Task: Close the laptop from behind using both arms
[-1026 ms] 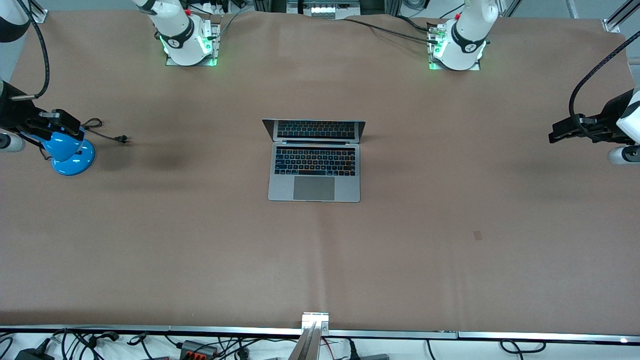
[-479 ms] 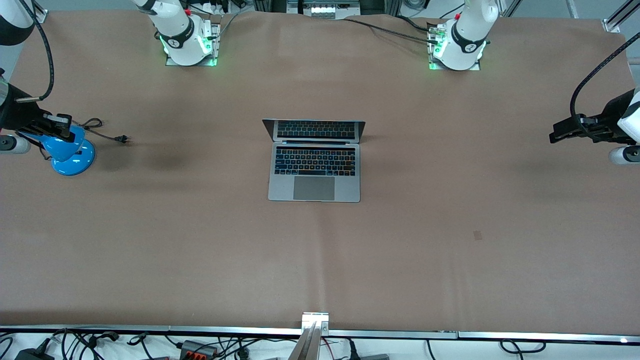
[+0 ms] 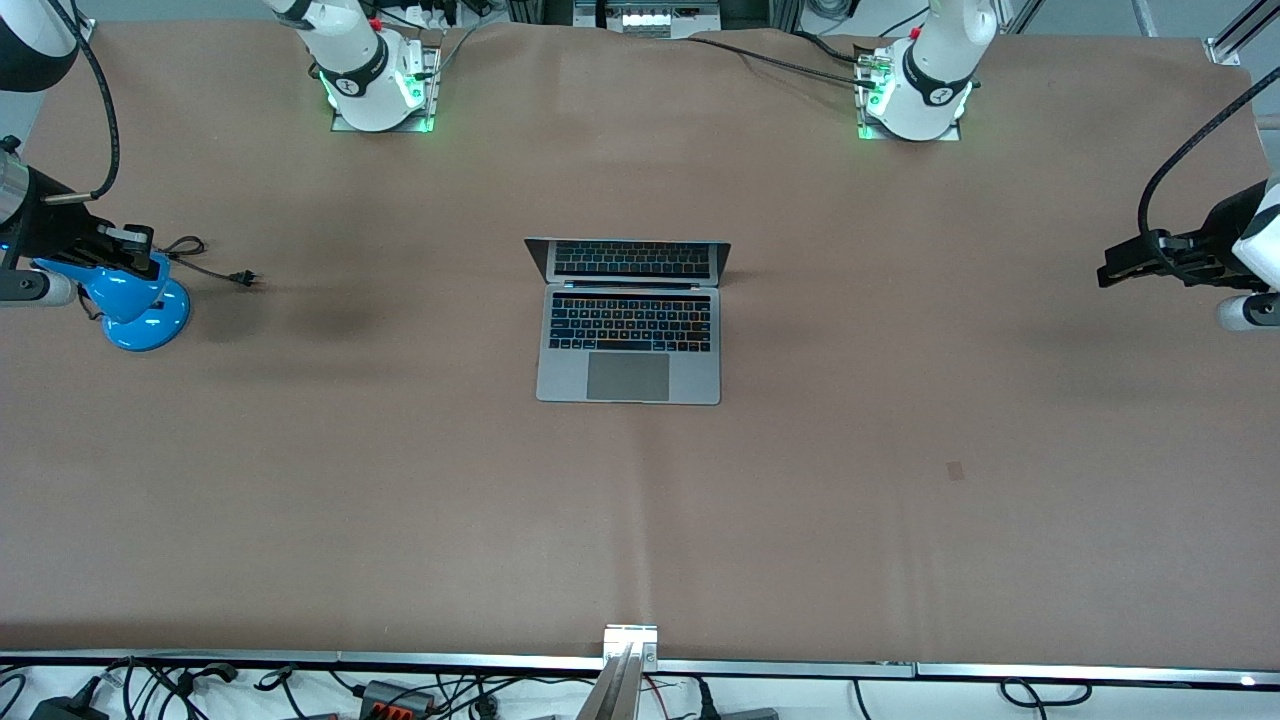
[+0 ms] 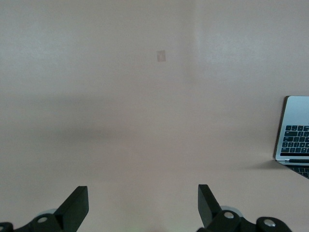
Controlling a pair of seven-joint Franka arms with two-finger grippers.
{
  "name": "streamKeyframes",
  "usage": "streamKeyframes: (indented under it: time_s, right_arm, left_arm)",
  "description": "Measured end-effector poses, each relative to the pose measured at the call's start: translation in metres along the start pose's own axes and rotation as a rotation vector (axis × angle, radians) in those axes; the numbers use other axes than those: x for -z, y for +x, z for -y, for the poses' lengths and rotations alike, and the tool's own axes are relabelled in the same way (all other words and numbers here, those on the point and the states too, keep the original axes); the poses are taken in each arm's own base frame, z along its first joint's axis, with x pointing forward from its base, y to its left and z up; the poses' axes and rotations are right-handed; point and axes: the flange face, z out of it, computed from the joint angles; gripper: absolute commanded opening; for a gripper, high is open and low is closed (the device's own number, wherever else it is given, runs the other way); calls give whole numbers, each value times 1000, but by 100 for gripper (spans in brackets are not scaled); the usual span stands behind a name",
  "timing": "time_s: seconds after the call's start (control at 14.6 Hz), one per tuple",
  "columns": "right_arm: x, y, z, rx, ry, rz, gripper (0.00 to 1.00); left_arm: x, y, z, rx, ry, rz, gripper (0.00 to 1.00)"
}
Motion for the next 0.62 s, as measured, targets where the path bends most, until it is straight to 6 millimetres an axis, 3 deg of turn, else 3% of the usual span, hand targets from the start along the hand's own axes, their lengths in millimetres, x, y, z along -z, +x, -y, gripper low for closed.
streamKeyframes:
  time_s: [0.07,0.21,0.27,0.62]
  right_arm:
    - [0,0,0,0,0,0,0]
    - [0,0,0,0,0,1,0]
    - [0,0,0,1,0,2,0]
    - [-13,-1,10,9,41,53,0]
  left_arm:
    - [-4,2,2,3,-1,8,100]
    - [-9,4,4,4,-1,21,55]
    - [-9,4,4,4,-1,22,42]
    - [-9,4,3,2,-1,23,13]
